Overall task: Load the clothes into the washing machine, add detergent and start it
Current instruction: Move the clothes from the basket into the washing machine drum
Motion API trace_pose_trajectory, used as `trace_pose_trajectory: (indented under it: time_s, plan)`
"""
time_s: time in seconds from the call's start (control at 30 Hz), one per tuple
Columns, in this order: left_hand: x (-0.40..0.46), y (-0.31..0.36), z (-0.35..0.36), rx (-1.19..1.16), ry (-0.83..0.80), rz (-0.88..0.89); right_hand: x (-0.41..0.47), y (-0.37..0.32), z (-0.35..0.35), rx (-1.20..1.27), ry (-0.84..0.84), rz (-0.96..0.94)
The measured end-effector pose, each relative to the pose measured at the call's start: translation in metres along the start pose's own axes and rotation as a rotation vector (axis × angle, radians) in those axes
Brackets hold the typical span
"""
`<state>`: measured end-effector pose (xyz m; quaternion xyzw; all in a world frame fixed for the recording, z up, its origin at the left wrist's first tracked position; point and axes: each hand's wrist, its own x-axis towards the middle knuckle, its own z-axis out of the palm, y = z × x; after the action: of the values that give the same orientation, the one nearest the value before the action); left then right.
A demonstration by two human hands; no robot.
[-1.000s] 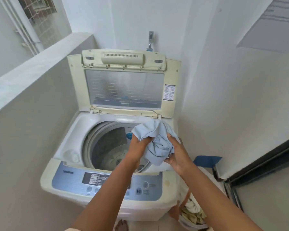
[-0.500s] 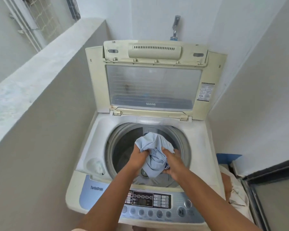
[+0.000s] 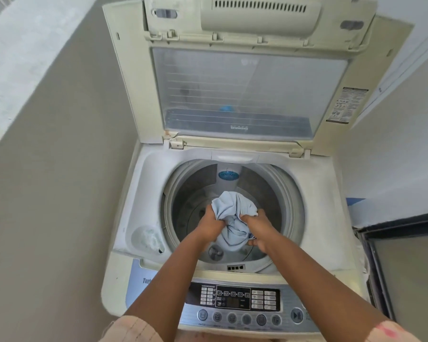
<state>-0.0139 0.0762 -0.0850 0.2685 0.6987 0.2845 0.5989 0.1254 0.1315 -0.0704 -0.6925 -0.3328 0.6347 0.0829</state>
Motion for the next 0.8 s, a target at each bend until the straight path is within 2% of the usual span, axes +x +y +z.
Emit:
trace_pose_trajectory:
  time_s: [0.17,0.27,0.43,0.57,0.8]
  plan:
    - [0.003,-0.009,-0.009,-0.031,0.026,-0.044,0.004,-0.005,0.011,-0.143,-0.087,0.139]
    - [0.006,-0.017,-0.013,0.001,0.053,-0.078,0.003,-0.011,0.014,-0.219,-0.111,0.156]
    - [0.008,-0.011,-0.007,-0.003,0.073,-0.099,-0.001,-0.016,0.016,-0.286,-0.109,0.104]
    - [0.009,-0.002,0.01,0.039,0.075,-0.074,-0.01,-0.015,0.004,-0.303,-0.108,-0.006]
    - [0.0,0.026,0.062,-0.072,0.16,0.156,-0.024,-0.011,-0.046,-0.239,-0.025,-0.168]
